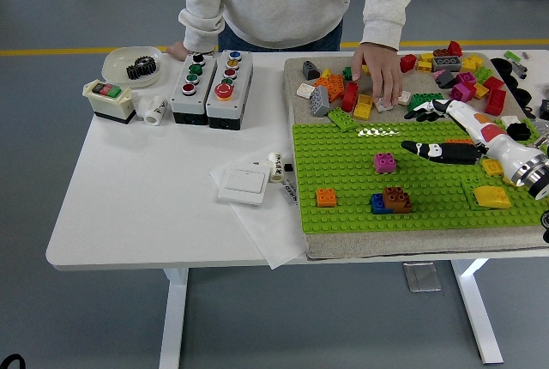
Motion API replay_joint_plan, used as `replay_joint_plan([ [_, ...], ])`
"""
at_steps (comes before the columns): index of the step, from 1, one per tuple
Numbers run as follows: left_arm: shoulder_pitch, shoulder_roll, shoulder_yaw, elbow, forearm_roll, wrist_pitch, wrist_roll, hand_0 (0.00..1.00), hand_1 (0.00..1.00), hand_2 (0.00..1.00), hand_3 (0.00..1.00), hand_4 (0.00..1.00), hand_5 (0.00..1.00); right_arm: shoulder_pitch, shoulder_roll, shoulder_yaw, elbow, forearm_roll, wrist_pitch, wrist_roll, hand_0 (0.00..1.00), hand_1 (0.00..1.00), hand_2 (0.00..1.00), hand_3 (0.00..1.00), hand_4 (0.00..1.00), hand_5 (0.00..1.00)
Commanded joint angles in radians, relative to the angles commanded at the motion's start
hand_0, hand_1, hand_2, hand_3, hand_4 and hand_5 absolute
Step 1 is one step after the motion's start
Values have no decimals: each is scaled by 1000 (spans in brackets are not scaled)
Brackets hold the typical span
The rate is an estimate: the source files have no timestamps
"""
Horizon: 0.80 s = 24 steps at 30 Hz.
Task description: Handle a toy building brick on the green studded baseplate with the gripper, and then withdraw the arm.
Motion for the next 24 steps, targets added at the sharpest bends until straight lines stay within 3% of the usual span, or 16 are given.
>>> replay_joint_plan([
  [4,2,1,1,-1,-2,-1,1,734,733,744,596,660,599,46,29,-24,-77,-13,-37,0,743,698,731,671,896,530],
  [5,2,1,1,-1,-1,-1,1,735,733,744,596,660,599,56,34,-33,-92,-30,-47,6,741,682,725,666,895,435],
  [15,2,3,-4,-3,10,-5,3,737,733,743,596,660,598,148,98,-140,-261,-156,-137,70,730,667,712,658,901,383],
  [17,3,3,-6,-3,12,-6,3,737,736,744,596,660,598,163,110,-162,-286,-176,-155,83,723,660,704,627,905,335],
  [24,3,3,-8,-5,17,-9,4,737,736,745,596,660,599,204,146,-253,-353,-225,-203,112,719,644,685,594,904,308],
])
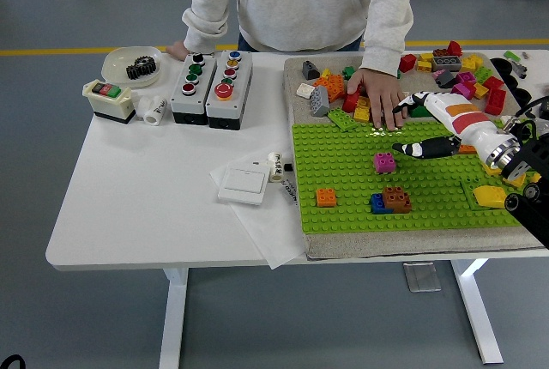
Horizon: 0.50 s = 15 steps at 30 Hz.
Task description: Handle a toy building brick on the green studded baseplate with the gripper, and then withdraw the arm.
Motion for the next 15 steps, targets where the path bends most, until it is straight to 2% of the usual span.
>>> replay_joint_plan([
  [9,-7,2,6,-1,-6,-1,0,737,733,744,596,660,598,39,34,-91,-68,-75,-37,13,711,632,649,583,892,293],
  [15,-11,3,10,-1,-14,2,0,736,733,744,596,660,599,58,42,-125,-95,-118,-26,2,709,632,646,595,895,289],
])
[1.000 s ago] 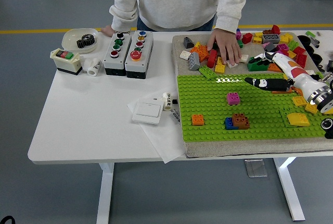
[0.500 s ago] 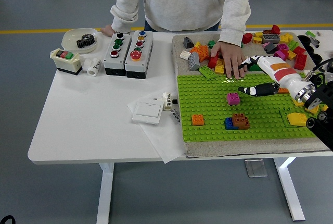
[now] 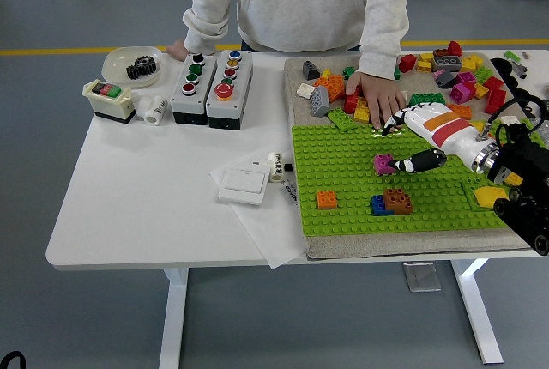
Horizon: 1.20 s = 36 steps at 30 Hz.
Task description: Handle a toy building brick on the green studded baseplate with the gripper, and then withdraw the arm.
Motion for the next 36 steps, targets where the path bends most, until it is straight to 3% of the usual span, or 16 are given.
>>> replay_joint_plan([
  [15,-6,1,3,-1,-4,1,2,736,730,743,596,660,599,14,22,-10,-12,-7,62,-28,712,636,668,652,924,292],
  [24,-11,3,7,-2,-9,1,2,735,730,743,597,660,599,31,55,-37,-73,11,73,-32,711,635,675,649,924,305],
  [36,-18,4,10,-3,-12,2,3,737,729,743,597,661,598,33,71,-41,-102,27,91,-35,700,623,647,601,871,371],
])
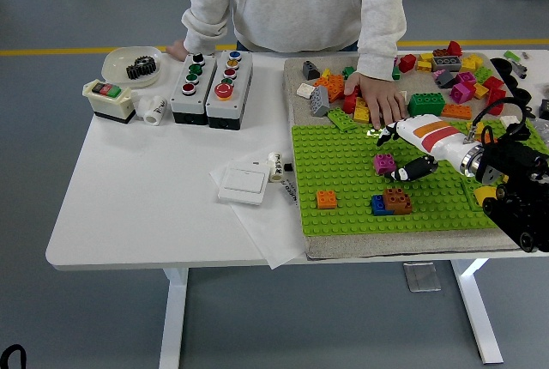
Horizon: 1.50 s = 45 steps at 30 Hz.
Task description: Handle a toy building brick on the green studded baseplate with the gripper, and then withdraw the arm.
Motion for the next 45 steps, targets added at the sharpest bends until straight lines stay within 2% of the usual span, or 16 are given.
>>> replay_joint_plan([
  [2,-1,0,0,0,0,0,0,737,729,743,597,661,598,1,2,-2,-5,2,2,0,700,623,647,601,871,371],
  [3,-1,0,0,0,0,0,0,736,729,741,596,661,598,1,3,-5,-7,4,4,0,693,615,633,574,834,467],
  [8,-2,0,1,-1,0,0,1,736,729,741,596,661,598,-1,8,-13,-19,15,10,-1,693,615,633,574,834,467],
  [9,-2,0,1,-1,0,0,1,737,729,742,597,661,597,-2,8,-14,-20,16,11,-1,690,608,638,565,827,538],
  [14,-2,0,0,-1,3,0,1,737,729,742,597,661,597,-3,8,-18,-22,21,12,0,690,608,638,565,827,538],
  [15,-2,0,-1,-1,5,0,2,738,730,741,597,661,597,-4,9,-19,-23,21,12,0,688,603,629,562,814,571],
  [26,2,0,-5,-3,14,-4,5,738,730,742,597,661,597,-15,14,-34,-37,24,6,-1,683,603,632,566,808,587],
  [32,4,0,-9,-3,20,-5,7,739,731,744,597,660,597,-17,14,-33,-35,30,-13,8,681,602,630,566,810,584],
  [45,-3,0,-4,-3,17,-2,5,738,731,744,596,661,597,-16,8,-37,-45,32,-32,9,645,564,589,537,773,609],
])
